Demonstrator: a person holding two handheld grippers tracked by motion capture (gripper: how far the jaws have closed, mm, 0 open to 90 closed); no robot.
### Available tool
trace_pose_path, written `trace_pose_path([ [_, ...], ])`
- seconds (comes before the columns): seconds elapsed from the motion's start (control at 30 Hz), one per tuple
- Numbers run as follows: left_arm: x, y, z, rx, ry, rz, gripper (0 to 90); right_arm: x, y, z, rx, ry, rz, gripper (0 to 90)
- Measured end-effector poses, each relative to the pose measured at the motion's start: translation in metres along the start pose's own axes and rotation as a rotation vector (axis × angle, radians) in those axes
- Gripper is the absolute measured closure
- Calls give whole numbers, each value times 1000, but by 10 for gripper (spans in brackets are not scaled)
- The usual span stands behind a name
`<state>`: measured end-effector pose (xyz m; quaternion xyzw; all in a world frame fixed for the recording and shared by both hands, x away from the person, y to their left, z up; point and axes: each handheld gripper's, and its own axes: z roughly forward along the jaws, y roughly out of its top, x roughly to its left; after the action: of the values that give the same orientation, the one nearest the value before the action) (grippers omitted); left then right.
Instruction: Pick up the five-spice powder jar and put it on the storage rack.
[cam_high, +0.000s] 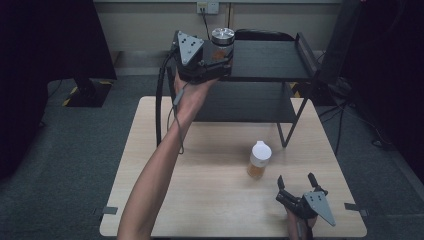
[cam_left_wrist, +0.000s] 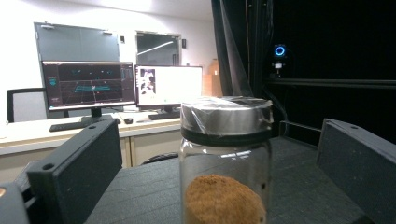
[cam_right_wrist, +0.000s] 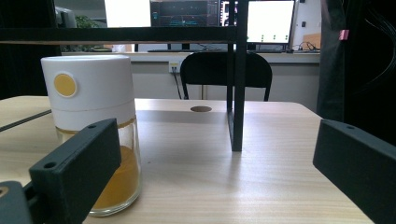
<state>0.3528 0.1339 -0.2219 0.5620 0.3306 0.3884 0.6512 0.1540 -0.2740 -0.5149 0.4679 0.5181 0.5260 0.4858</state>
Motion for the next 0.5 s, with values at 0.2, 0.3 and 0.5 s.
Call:
trace_pose_path([
  [0.2, 1, -8, -17, 0, -25, -22, 0, 1, 0, 0, 0, -4, -2, 0],
  [0.3, 1, -13, -27, -8, -23, -26, 0, 1, 0, 0, 0, -4, -2, 0],
  [0.5, 1, -18, -46, -3, -29, -17, 0, 1, 0, 0, 0, -4, -2, 0],
])
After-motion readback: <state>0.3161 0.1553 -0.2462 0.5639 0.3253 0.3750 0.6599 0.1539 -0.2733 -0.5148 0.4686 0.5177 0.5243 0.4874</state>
